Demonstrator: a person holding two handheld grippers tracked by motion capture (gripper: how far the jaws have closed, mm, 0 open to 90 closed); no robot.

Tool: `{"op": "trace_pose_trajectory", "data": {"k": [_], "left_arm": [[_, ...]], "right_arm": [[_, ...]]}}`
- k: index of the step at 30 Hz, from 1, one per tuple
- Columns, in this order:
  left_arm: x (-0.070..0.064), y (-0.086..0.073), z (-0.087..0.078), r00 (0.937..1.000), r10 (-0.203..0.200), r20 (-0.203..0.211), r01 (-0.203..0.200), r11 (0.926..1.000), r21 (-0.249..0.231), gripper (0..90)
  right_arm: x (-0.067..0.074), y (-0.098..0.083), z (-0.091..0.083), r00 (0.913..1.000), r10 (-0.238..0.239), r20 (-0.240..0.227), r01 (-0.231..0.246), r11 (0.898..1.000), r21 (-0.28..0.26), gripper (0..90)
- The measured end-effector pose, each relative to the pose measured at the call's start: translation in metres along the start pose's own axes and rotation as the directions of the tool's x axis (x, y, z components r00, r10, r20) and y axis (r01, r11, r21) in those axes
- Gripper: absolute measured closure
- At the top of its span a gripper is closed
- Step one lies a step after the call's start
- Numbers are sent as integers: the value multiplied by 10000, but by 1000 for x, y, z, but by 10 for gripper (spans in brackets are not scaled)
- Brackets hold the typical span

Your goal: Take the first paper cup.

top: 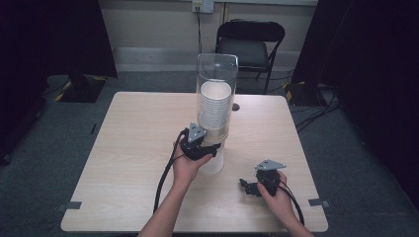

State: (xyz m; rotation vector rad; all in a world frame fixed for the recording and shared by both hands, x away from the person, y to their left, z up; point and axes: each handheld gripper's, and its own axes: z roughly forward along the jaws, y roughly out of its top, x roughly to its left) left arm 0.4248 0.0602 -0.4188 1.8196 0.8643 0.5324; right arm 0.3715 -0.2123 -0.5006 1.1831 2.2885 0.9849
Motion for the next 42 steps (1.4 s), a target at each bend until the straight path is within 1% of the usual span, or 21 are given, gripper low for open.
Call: {"op": "trace_pose_trajectory", "data": {"k": [2,4,5,8,9,10,18,22,24,28,30,31,32,34,35,36,37,38,42], "left_arm": [[0,-1,1,10000,-35,52,35,10000,-80,347],[0,-1,0,10000,-47,33,47,10000,-54,355],[0,-2,1,10000,59,4,-59,9999,-99,355],[-1,-3,1,9999,128,-27,-128,9999,-101,358],[-1,-3,0,9998,192,-97,-193,9998,-91,358],[-2,-4,1,9997,223,-95,-225,9996,-151,359],[-5,-6,1,9991,339,-266,-345,9992,-214,364],[-5,-7,1,9988,357,-341,-365,9990,-240,364],[-5,-7,1,9988,354,-345,-360,9992,-185,365],[-5,-7,1,9988,389,-296,-396,9990,-219,365],[-6,-7,1,9986,416,-336,-424,9988,-230,365],[-6,-8,1,9984,393,-399,-403,9989,-224,366],[-8,-9,1,9977,461,-488,-476,9984,-296,366],[-8,-9,1,9975,479,-517,-494,9984,-269,367],[-8,-8,0,9977,399,-547,-408,9991,-145,367],[-8,-8,1,9979,424,-494,-436,9988,-236,367],[-8,-8,1,9974,455,-552,-464,9988,-142,367],[-8,-8,1,9972,496,-566,-508,9985,-195,367],[-10,-9,1,9975,394,-589,-410,9988,-256,368]], "right_arm": [[0,0,0,10000,-12,-3,12,10000,-3,122],[0,0,0,10000,-15,-3,15,10000,-6,122],[0,0,0,10000,-12,-1,12,10000,-3,122],[0,0,0,10000,-13,1,13,10000,-1,122],[0,0,0,10000,-10,1,10,10000,-1,122],[0,0,0,10000,-10,1,10,10000,-1,122],[0,0,0,10000,21,10,-21,10000,0,122],[1,0,0,10000,25,18,-25,10000,0,122],[1,0,0,10000,35,37,-35,10000,-7,122],[1,0,0,10000,35,40,-35,10000,-9,122],[1,0,0,10000,33,39,-33,10000,-10,122],[1,0,0,10000,37,40,-37,10000,-8,122],[1,0,0,10000,29,53,-29,10000,-14,121],[1,0,0,10000,29,55,-29,10000,-12,122],[1,0,0,10000,27,49,-27,10000,-13,122],[1,0,0,10000,42,39,-42,10000,-7,122],[1,0,0,10000,41,35,-41,10000,-10,122],[1,0,0,10000,37,36,-37,10000,-8,122],[1,0,0,10000,30,49,-30,10000,-11,122]]}}
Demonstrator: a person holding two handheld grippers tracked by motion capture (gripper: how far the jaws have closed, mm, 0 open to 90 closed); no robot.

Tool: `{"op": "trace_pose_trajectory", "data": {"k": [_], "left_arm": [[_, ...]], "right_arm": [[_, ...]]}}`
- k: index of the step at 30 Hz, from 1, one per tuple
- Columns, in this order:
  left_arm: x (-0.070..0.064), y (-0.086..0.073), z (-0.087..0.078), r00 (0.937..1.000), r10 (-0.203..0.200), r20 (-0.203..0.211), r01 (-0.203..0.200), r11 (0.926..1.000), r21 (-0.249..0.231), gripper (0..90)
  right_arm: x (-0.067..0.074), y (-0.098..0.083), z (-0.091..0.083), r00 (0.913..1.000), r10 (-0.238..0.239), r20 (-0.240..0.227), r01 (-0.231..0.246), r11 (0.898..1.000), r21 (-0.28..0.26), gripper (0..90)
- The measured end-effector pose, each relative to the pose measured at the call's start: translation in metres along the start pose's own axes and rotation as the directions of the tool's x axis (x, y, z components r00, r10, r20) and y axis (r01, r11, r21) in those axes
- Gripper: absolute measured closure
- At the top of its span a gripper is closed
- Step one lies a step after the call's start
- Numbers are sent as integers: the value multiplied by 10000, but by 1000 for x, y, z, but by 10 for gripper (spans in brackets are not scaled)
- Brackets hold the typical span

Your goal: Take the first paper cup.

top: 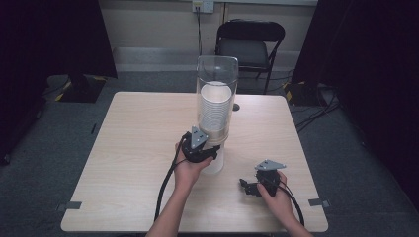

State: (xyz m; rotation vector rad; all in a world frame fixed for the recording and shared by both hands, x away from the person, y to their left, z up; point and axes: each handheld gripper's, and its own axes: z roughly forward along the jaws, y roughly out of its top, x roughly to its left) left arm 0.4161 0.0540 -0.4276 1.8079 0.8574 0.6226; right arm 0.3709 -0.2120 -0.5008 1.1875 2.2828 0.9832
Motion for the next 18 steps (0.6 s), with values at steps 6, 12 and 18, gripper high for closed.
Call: {"op": "trace_pose_trajectory", "data": {"k": [6,12,18], "left_arm": [[-2,-2,1,9999,-43,-155,44,9999,102,369],[-3,-4,2,9998,-40,-218,38,10000,-75,369],[-6,-6,2,9993,-86,-365,80,9999,-153,370]], "right_arm": [[0,0,0,10000,5,0,-5,10000,-2,122],[0,0,0,10000,3,0,-3,10000,-1,122],[0,0,0,10000,8,1,-8,10000,1,122]]}}
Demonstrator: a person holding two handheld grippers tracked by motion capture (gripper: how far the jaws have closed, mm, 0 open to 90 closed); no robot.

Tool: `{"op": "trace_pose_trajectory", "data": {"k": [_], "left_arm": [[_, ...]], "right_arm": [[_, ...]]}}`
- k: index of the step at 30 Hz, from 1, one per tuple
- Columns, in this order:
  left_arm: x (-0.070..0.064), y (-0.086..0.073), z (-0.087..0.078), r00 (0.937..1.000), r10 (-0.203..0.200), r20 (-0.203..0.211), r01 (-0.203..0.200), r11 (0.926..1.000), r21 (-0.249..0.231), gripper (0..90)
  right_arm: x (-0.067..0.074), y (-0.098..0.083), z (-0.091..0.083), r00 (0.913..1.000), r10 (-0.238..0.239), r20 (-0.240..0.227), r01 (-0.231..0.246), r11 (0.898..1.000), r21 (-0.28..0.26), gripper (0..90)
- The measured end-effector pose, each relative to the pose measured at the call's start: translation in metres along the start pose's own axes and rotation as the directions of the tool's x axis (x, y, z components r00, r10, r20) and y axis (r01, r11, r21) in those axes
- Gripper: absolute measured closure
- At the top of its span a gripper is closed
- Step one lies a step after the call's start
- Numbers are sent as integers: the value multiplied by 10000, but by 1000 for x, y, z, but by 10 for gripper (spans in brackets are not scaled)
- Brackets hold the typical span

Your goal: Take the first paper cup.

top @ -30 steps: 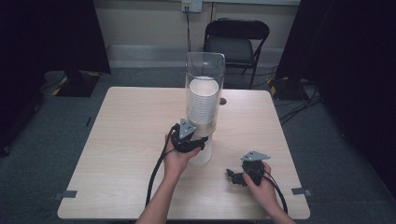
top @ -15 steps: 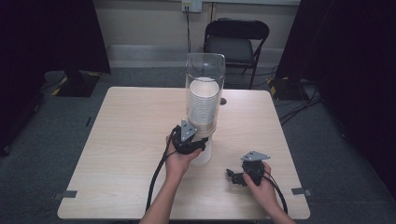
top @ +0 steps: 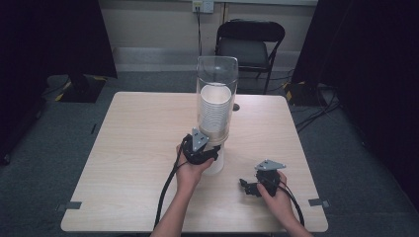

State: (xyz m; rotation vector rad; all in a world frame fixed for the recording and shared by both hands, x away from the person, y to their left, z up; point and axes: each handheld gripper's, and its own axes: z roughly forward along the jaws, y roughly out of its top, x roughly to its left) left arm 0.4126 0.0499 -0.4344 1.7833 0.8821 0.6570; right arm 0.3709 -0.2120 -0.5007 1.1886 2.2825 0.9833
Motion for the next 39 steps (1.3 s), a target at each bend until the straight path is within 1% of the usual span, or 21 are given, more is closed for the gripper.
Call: {"op": "trace_pose_trajectory", "data": {"k": [2,3,4,5,6,7,8,11,12,14,18,19,20,21,23,26,27,33,34,38,39], "left_arm": [[0,-1,1,10000,12,20,-12,9998,191,370],[0,-27,12,9998,194,61,-204,9609,2762,375],[-2,-50,17,9999,-108,-45,117,9334,3586,374],[-3,-62,16,9966,-792,-216,821,9664,2437,371],[-6,-62,16,9989,-474,-2,459,9671,2502,372],[-6,-62,16,9989,-474,-2,459,9671,2502,371],[-9,-60,15,9998,123,167,-162,9666,2557,370],[-7,-58,8,9984,-123,554,-12,9715,2370,369],[-5,-58,6,9984,66,570,-203,9698,2431,368],[-3,-62,4,9967,-349,730,162,9700,2425,367],[-6,-67,1,9954,72,953,-335,9605,2763,365],[-9,-67,-2,9926,90,1214,-400,9660,2553,365],[-9,-67,-2,9926,90,1214,-400,9660,2553,365],[-10,-68,-4,9901,188,1392,-523,9691,2409,365],[-10,-69,-8,9859,320,1645,-736,9645,2537,363],[-12,-73,-14,9796,522,1938,-1104,9466,3030,362],[-13,-74,-16,9760,444,2132,-1069,9507,2913,362],[-22,-75,-26,9557,624,2878,-1526,9407,3031,362],[-23,-76,-27,9519,602,3005,-1514,9448,2905,361],[-26,-78,-30,9443,751,3204,-1777,9359,3043,360],[-27,-79,-31,9437,584,3257,-1649,9363,3100,359]], "right_arm": [[0,0,0,10000,-2,4,2,10000,0,122],[0,0,0,10000,18,-9,-18,10000,2,121],[0,0,0,10000,29,-7,-29,10000,8,121],[0,0,0,10000,9,-5,-9,10000,7,121],[0,0,0,10000,7,-15,-7,10000,1,121],[0,0,0,10000,-3,-16,3,10000,5,121],[0,0,0,10000,-9,-34,9,10000,14,119],[-1,0,0,10000,-42,-52,42,10000,15,117],[-1,0,0,10000,-41,-50,41,10000,16,117],[-1,0,0,10000,-40,-70,40,10000,24,115],[-1,1,0,10000,-26,-81,26,10000,38,116],[-1,0,0,10000,-55,-72,55,10000,23,116],[-1,0,0,10000,-55,-72,55,10000,23,116],[-1,0,0,10000,-49,-51,49,10000,21,116],[-1,0,0,10000,-51,-50,51,10000,20,116],[0,1,0,10000,-9,-72,9,10000,31,116],[0,1,0,10000,-8,-71,8,10000,33,116],[0,1,0,10000,20,-6,-20,10000,1,122],[1,1,0,10000,18,-2,-18,10000,-7,140],[5,4,-2,9997,243,-56,-244,9997,-93,160],[6,6,-3,9990,372,-232,-377,9991,-217,159]]}}
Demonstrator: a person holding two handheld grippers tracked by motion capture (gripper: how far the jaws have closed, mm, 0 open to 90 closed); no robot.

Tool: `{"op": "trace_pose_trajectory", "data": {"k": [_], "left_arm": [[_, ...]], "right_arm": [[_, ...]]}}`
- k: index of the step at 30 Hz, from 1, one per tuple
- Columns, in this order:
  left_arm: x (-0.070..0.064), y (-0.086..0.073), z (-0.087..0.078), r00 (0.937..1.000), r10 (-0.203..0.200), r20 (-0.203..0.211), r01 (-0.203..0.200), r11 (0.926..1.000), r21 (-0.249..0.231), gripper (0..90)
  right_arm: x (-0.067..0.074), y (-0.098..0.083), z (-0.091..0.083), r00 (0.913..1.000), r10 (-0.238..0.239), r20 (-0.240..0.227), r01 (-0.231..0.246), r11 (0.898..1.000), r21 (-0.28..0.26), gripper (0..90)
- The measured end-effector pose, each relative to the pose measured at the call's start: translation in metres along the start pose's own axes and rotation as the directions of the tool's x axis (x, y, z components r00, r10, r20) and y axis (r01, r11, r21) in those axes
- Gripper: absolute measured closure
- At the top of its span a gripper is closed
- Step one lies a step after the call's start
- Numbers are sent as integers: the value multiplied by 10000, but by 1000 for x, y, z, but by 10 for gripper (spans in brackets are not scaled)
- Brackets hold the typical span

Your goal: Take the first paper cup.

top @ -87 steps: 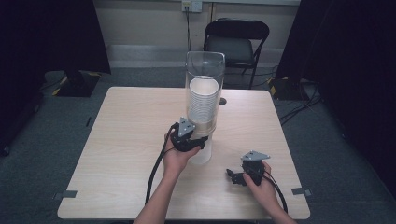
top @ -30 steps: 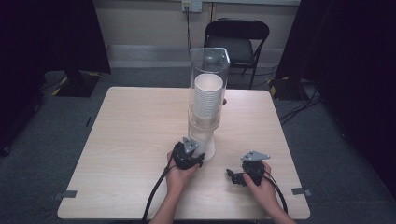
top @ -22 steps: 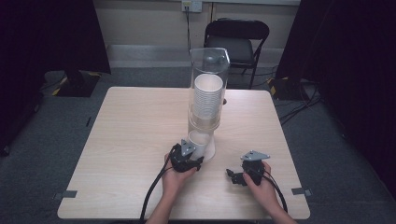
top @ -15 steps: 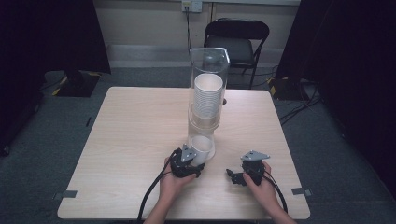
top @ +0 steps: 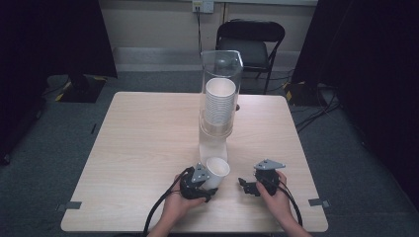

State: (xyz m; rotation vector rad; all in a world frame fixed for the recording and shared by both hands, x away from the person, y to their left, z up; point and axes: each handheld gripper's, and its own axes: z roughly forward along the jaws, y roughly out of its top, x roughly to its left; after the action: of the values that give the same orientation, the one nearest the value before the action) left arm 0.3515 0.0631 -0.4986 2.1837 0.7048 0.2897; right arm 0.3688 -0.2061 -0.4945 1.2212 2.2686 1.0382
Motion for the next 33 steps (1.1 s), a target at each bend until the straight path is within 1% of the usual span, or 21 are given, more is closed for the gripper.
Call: {"op": "trace_pose_trajectory", "data": {"k": [2,6,7,9,11,14,16,17,19,20,22,23,24,25,26,28,29,30,31,32,33], "left_arm": [[-1,-1,-1,9996,267,106,-268,9996,46,360],[-7,0,2,9994,269,209,-266,9996,-105,359],[-7,0,2,9991,372,224,-371,9993,-40,359],[-8,1,2,9981,540,298,-540,9985,-19,358],[-9,1,3,9985,426,342,-422,9990,-110,358],[-9,2,3,9984,471,298,-472,9989,22,358],[-9,1,3,9984,448,358,-445,9990,-95,358],[-9,2,3,9983,458,346,-457,9989,-35,358],[-9,2,3,9983,464,348,-463,9989,-31,358],[-9,2,3,9982,466,365,-465,9989,-25,358],[-9,2,4,9980,492,395,-491,9988,-27,358],[-9,2,3,9979,539,352,-541,9985,44,357],[-9,2,3,9979,553,326,-555,9984,45,357],[-9,3,4,9978,573,327,-576,9983,61,357],[-9,3,4,9978,569,326,-572,9983,81,357],[-9,3,4,9977,594,323,-598,9982,97,357],[-9,3,4,9977,594,323,-598,9982,97,357],[-9,3,3,9975,634,320,-637,9979,95,357],[-10,3,4,9976,621,308,-622,9981,38,357],[-10,3,4,9979,569,324,-570,9984,-3,357],[-10,3,4,9975,632,326,-634,9980,50,356]], "right_arm": [[1,2,-1,9998,77,-183,-79,9999,-77,157],[1,10,-8,9998,50,-169,-55,9996,-274,154],[0,12,-9,9997,102,-241,-111,9993,-358,155],[-5,15,-14,9966,360,-736,-407,9971,-638,151],[-7,20,-18,9971,375,-656,-414,9974,-588,153],[-9,25,-25,9953,381,-892,-455,9956,-824,157],[-8,30,-31,9939,434,-1015,-530,9942,-937,168],[-7,35,-36,9906,504,-1268,-643,9920,-1083,176],[-6,38,-37,9885,596,-1389,-749,9913,-1081,182],[-3,44,-38,9849,563,-1637,-745,9914,-1073,195],[1,49,-38,9792,467,-1973,-683,9923,-1038,273],[4,52,-36,9742,483,-2203,-725,9920,-1031,285],[4,52,-36,9742,483,-2203,-725,9920,-1031,285],[8,54,-34,9704,591,-2343,-846,9914,-1003,283],[17,59,-30,9639,615,-2589,-827,9940,-719,314],[24,62,-23,9642,452,-2613,-556,9979,-324,365],[24,62,-23,9642,452,-2613,-556,9979,-324,365],[25,63,-20,9629,471,-2658,-529,9985,-146,406],[27,63,-14,9570,583,-2840,-552,9983,190,487],[27,63,-14,9570,583,-2840,-552,9983,190,487],[28,63,-12,9545,588,-2922,-505,9981,358,529]]}}
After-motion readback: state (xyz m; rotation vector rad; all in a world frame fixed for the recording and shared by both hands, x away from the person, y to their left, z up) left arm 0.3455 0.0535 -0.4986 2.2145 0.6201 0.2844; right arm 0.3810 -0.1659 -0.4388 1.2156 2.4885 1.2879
